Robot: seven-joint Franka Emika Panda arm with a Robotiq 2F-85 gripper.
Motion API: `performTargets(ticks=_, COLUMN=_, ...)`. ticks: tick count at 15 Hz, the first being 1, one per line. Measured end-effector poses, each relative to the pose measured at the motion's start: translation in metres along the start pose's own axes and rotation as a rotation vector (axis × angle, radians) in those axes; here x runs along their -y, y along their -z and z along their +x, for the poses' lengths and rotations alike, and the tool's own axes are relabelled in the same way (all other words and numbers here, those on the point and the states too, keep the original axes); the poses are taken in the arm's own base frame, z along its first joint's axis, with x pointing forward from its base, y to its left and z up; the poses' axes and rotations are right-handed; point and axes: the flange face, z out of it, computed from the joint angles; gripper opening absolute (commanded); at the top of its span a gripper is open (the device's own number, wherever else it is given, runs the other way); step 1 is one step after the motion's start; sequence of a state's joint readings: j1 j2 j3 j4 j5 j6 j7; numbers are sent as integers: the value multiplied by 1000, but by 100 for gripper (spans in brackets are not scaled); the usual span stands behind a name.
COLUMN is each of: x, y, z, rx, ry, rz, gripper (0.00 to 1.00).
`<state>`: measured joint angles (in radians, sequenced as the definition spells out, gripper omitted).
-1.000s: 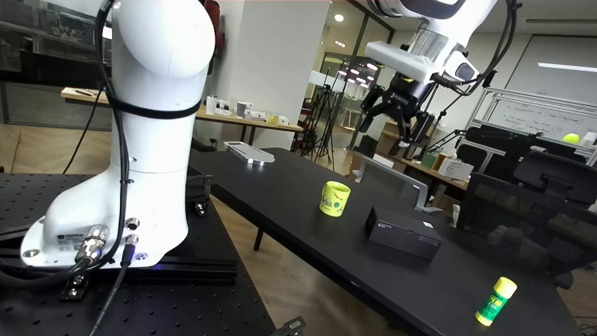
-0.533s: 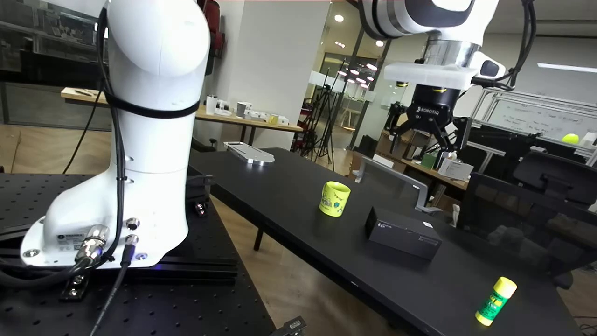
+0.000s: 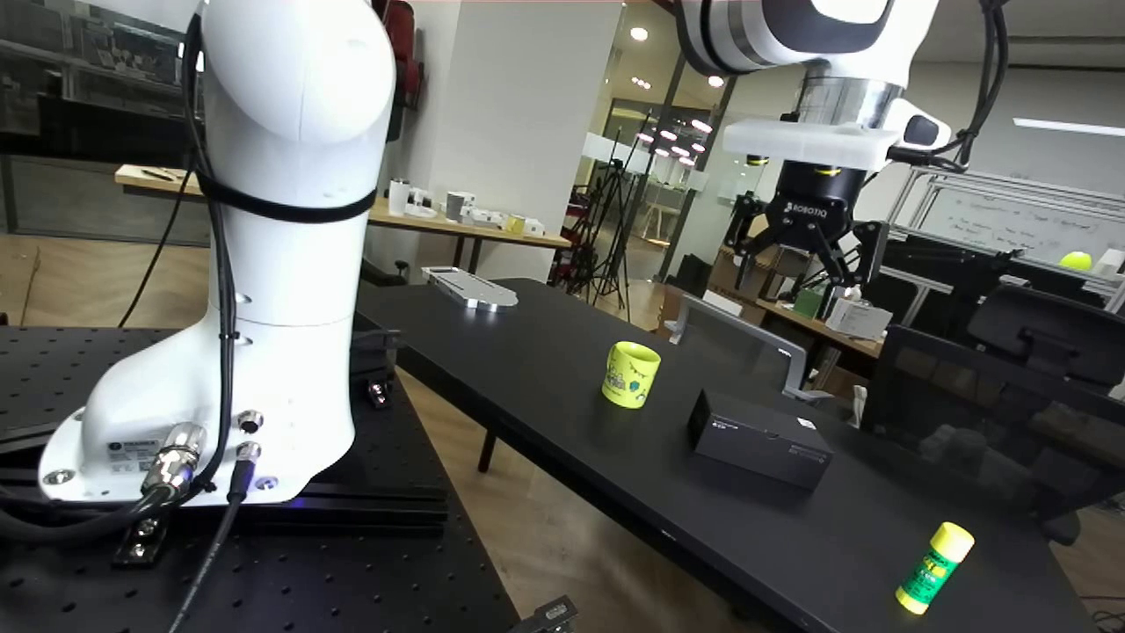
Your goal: Place the glue stick inside the yellow mug
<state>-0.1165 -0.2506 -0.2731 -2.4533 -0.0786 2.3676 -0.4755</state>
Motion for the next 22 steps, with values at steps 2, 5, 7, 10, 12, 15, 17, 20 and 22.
performTargets(ticks=2, x=-14, y=-5, z=8, rx=-9, ry=-28, rz=-7, gripper=100)
performTargets(ticks=5, x=-47, y=-20, z=31, rx=-9, ry=-77, rz=-14, gripper=100)
performTargets(ticks=7, x=-71, y=-37, z=52, rx=2, ry=-111, rz=-17, gripper=100)
performTargets(ticks=10, x=-109, y=-68, z=84, rx=0, ry=-177, rz=-26, gripper=100)
performTargets(ticks=12, x=-136, y=-88, z=105, rx=-41, ry=-244, rz=-25, gripper=100)
performTargets(ticks=15, x=-174, y=-118, z=129, rx=-110, ry=-334, rz=-46, gripper=100)
performTargets(ticks=17, x=-194, y=-141, z=137, rx=-117, ry=-383, rz=-61, gripper=100)
performTargets(ticks=20, x=-214, y=-177, z=141, rx=-102, ry=-440, rz=-73, gripper=100)
performTargets(ticks=22, x=-222, y=-199, z=142, rx=-90, ry=-466, rz=-75, gripper=100)
